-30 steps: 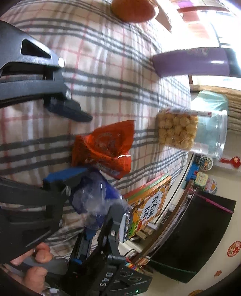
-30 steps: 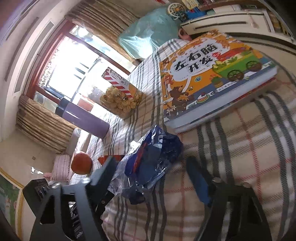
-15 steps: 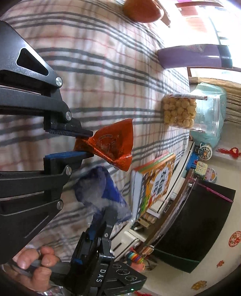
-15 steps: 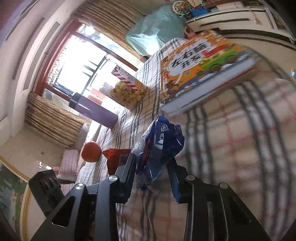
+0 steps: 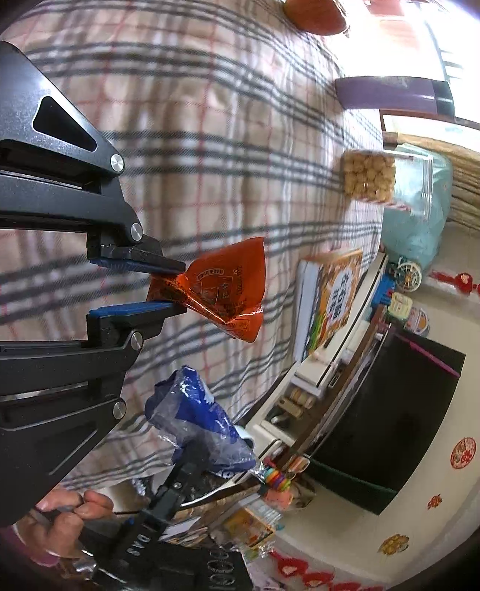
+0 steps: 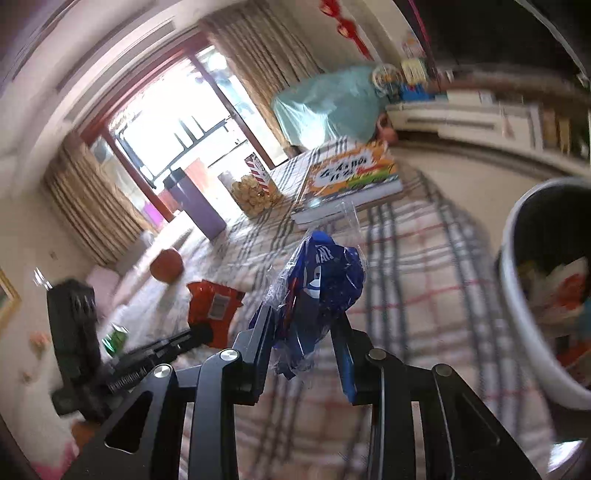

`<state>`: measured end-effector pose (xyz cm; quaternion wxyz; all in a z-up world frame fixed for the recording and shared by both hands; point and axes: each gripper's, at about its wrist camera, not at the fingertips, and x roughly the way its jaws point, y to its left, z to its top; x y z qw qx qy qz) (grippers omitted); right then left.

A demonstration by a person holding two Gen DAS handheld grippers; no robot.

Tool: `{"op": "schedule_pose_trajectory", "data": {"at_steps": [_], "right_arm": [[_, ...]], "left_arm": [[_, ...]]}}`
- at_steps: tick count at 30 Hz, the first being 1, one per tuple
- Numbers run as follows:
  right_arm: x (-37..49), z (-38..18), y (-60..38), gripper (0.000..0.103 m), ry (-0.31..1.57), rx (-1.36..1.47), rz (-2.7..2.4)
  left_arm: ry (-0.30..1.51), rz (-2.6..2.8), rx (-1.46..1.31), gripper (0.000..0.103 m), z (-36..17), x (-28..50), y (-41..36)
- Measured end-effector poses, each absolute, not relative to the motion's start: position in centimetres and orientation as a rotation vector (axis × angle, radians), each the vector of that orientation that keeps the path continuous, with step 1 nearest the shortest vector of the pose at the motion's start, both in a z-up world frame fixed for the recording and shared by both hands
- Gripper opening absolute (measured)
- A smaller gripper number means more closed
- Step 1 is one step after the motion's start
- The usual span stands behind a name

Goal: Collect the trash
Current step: 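Carry the orange bag and blue bag over the bin and open both tools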

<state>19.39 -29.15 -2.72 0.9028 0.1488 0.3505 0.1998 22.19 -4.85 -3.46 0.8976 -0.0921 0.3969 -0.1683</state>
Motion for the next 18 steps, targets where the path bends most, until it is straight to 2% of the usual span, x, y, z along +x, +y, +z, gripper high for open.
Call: {"op": "schedule_pose_trajectory", "data": {"at_steps": [3, 8, 10, 11, 12, 14, 16, 17, 18], "right_arm": [[18.0, -2.7, -28.8, 0.032, 0.721, 0.199, 0.408], [18.0, -4.3, -27.5, 0.041, 0.755, 0.196, 0.446], [18.4, -4.6, -26.9, 0.052, 0.775, 0.218, 0.467], [18.6, -4.9, -26.6, 0.07, 0.791, 0.227, 0.471], [18.6, -5.0, -26.4, 0.077, 0.793, 0.233, 0.476], [18.6, -5.3, -25.9, 0.074, 0.786, 0.228, 0.472], [18.7, -5.7, -25.7, 0.057, 0.796, 0.23, 0.453], [18.7, -5.8, -25.8, 0.039, 0.803, 0.241, 0.45], [18.6, -5.8, -26.1, 0.037, 0.804, 0.253, 0.442]], "left_arm": [[0.833, -0.356, -0.198, 0.013, -4.0, 21.5, -5.3], [0.859, -0.356, -0.208, 0.013, -4.8, 21.0, -5.5], [0.858, -0.354, -0.204, 0.013, -4.8, 20.7, -5.5], [0.858, -0.353, -0.204, 0.013, -4.8, 20.6, -5.4], [0.857, -0.351, -0.203, 0.013, -4.8, 20.5, -5.4], [0.857, -0.346, -0.205, 0.013, -4.7, 20.4, -5.1], [0.858, -0.346, -0.208, 0.013, -4.7, 20.1, -5.1], [0.857, -0.347, -0.207, 0.013, -4.7, 20.0, -5.1], [0.857, -0.349, -0.207, 0.013, -4.7, 19.9, -5.1]]}}
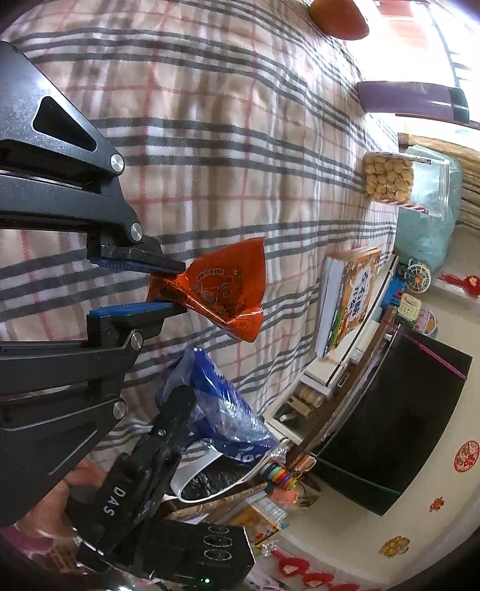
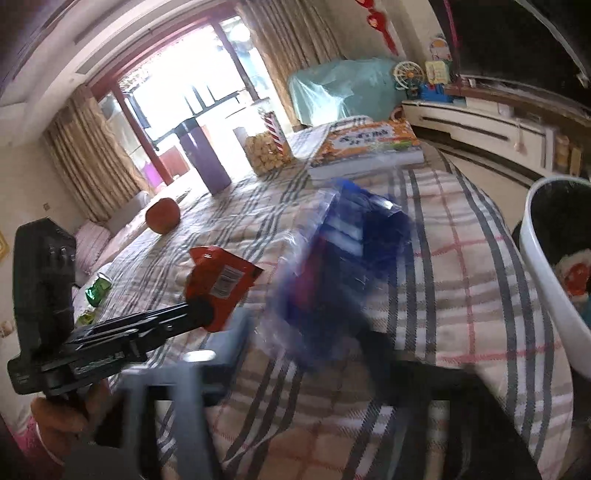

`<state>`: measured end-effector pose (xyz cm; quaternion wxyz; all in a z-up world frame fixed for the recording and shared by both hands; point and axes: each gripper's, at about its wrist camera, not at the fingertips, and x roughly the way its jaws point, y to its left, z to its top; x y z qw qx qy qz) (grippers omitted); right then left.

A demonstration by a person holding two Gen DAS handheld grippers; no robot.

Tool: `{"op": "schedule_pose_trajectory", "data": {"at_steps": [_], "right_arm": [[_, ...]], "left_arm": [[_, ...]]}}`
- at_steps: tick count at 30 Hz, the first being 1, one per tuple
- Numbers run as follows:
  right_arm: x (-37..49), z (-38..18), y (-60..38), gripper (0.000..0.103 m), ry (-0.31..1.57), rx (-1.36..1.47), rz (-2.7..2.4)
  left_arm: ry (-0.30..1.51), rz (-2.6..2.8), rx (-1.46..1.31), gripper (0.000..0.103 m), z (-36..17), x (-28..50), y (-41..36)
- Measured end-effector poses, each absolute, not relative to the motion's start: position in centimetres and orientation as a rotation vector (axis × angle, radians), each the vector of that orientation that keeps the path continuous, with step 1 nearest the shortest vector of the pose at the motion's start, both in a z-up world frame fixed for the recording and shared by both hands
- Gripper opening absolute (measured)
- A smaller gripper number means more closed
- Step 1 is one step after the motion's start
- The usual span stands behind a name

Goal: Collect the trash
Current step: 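Carry the orange bag and blue bag over the bin and open both tools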

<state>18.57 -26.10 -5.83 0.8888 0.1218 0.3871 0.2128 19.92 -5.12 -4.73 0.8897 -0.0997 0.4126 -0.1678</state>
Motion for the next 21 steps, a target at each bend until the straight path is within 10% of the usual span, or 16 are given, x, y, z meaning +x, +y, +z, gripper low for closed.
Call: {"op": "schedule_pose_trajectory", "data": {"at_steps": [21], "right_arm": [[12.9, -3.3, -32.8, 0.031, 0.701, 0.182, 0.247]], "left_arm": [[0.857, -0.506, -0.138, 0.013, -3.6, 18.4, -13.4]]}}
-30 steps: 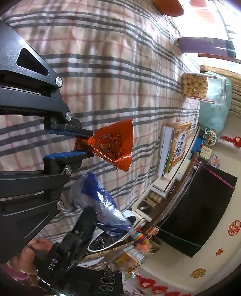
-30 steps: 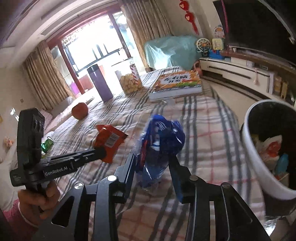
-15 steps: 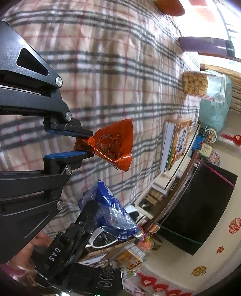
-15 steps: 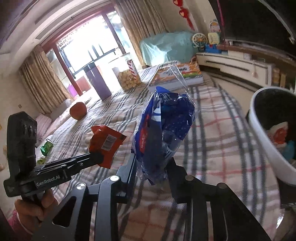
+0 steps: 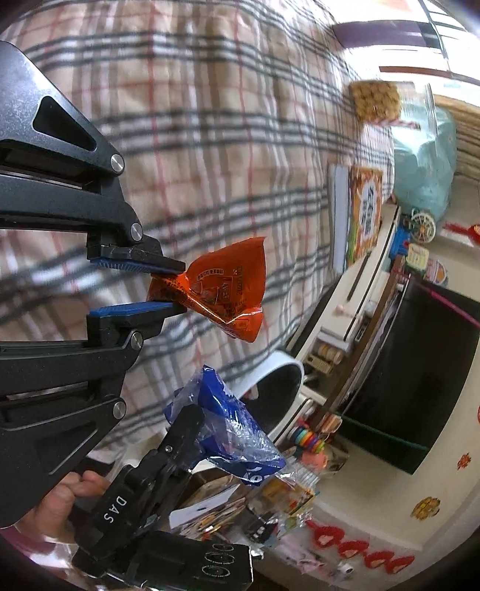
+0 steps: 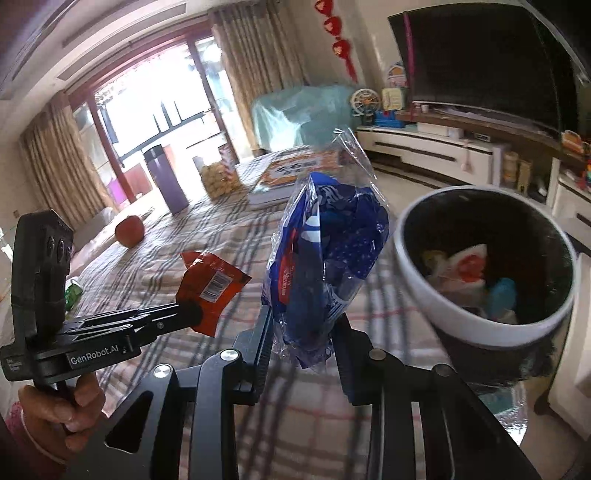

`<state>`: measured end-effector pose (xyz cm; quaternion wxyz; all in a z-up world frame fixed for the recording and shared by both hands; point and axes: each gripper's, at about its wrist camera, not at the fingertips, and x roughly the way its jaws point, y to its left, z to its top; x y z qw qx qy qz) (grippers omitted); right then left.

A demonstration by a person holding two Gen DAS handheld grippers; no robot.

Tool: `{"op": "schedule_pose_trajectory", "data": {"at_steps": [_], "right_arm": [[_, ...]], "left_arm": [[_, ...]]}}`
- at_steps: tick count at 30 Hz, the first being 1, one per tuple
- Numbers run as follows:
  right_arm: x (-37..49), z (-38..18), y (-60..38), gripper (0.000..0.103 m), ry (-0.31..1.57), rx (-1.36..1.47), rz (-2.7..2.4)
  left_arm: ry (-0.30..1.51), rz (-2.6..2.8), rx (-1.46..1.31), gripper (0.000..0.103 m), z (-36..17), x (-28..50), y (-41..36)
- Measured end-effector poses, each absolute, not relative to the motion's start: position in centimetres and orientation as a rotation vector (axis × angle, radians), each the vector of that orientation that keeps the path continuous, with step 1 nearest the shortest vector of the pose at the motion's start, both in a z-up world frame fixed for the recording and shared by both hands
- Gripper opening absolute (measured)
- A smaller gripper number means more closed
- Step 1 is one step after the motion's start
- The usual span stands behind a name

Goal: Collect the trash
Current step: 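Carry the orange bag and blue bag over the bin and open both tools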

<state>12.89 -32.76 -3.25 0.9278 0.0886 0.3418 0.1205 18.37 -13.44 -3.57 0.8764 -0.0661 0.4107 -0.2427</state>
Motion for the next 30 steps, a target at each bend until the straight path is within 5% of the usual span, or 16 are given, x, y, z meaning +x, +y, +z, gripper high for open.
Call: {"op": "schedule_pose_trajectory", "data": {"at_steps": [30], "right_arm": [[12.9, -1.8, -42.1, 0.032, 0.656, 0.234, 0.089]], "left_arm": [[0.801, -0.63, 0.009, 0.013, -0.3, 20.2, -24.2]]}}
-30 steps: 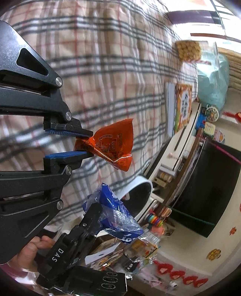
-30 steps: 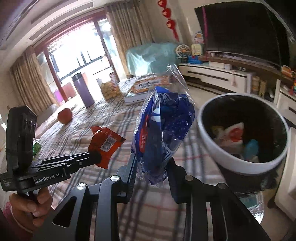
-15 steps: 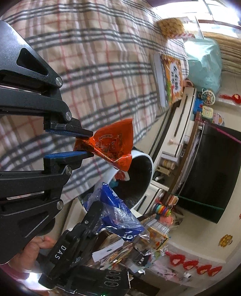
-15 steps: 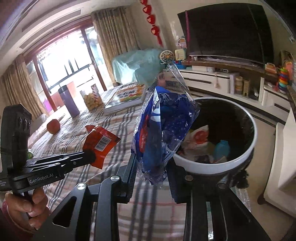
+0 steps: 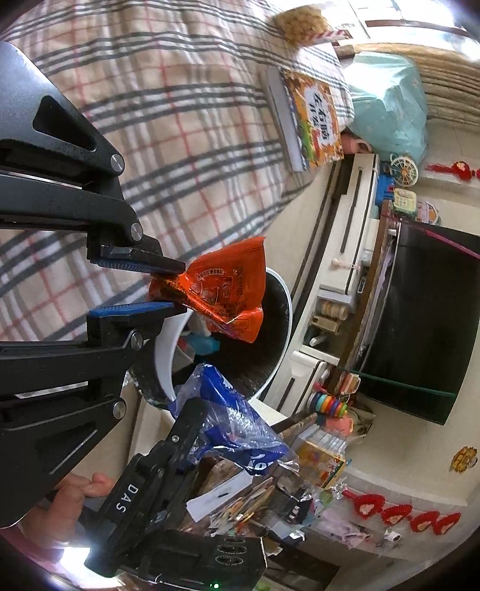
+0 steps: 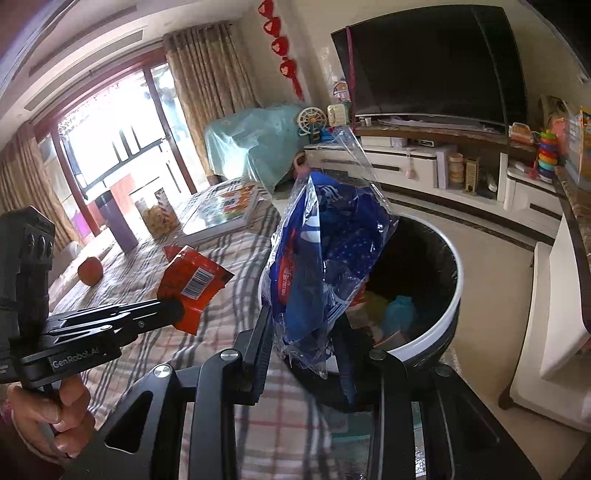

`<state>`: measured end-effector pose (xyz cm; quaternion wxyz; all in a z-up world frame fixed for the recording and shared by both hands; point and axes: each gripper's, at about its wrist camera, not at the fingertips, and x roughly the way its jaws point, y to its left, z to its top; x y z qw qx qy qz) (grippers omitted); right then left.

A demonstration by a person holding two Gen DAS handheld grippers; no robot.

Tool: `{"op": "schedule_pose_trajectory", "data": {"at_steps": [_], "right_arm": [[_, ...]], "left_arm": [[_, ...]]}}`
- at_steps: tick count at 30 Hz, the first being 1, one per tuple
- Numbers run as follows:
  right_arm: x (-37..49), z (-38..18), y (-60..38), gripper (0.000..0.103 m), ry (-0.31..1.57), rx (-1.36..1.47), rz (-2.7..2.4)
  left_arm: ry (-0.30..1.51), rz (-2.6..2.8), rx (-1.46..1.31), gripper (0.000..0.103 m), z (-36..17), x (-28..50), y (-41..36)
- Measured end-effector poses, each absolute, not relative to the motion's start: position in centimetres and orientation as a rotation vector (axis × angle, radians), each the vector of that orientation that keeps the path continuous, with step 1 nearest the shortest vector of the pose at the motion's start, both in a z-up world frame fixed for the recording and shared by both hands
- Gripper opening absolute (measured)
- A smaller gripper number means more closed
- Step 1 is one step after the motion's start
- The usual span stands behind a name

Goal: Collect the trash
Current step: 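Carry the orange bag and blue bag over the bin and open both tools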

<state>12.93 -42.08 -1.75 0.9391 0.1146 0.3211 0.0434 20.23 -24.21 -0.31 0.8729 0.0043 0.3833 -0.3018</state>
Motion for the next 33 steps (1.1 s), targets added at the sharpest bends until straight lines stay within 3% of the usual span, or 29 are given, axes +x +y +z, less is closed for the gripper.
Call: {"op": "schedule_pose_trajectory", "data": {"at_steps": [33], "right_arm": [[15.8, -2.2, -46.3, 0.032, 0.696, 0.244, 0.062]], "left_arm": [[0.789, -0.655, 0.073, 0.013, 0.3, 23.4, -29.7]]}}
